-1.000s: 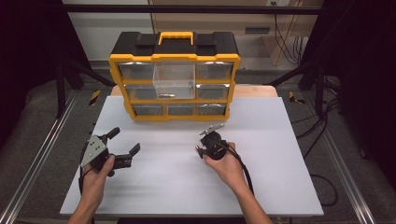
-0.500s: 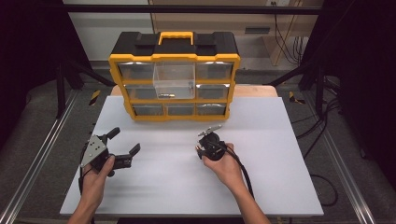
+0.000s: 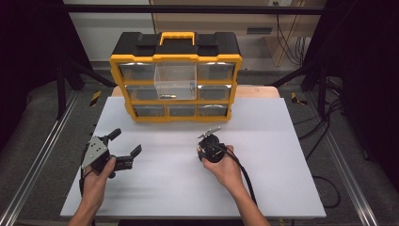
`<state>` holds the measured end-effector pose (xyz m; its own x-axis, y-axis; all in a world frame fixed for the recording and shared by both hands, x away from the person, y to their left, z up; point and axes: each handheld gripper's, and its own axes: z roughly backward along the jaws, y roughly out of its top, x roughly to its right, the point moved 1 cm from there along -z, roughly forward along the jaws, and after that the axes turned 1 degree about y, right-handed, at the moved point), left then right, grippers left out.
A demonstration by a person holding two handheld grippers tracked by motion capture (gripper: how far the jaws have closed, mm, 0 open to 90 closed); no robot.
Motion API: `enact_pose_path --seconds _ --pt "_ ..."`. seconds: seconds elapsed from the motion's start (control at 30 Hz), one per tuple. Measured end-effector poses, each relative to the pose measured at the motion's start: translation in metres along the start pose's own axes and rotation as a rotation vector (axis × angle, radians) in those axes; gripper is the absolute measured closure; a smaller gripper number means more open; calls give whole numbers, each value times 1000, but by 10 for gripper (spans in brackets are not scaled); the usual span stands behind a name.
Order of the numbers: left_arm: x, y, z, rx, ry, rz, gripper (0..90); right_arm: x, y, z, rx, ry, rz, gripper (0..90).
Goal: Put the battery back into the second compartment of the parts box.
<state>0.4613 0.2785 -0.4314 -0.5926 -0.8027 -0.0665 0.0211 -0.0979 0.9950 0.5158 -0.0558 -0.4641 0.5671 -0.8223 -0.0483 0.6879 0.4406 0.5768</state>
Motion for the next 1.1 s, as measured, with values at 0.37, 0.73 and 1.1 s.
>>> enact_pose_path --seconds 0.37,0.73,1.1 --pt "0 0 0 -1 -1 -1 15 -2 0 -3 -18 -5 -11 725" --pt "0 0 -1 -3 -2 -1 15 -3 -2 -6 -25 3 4 758" --pt "1 0 -1 -3 -4 -3 15 -2 -4 -5 1 12 -14 772"
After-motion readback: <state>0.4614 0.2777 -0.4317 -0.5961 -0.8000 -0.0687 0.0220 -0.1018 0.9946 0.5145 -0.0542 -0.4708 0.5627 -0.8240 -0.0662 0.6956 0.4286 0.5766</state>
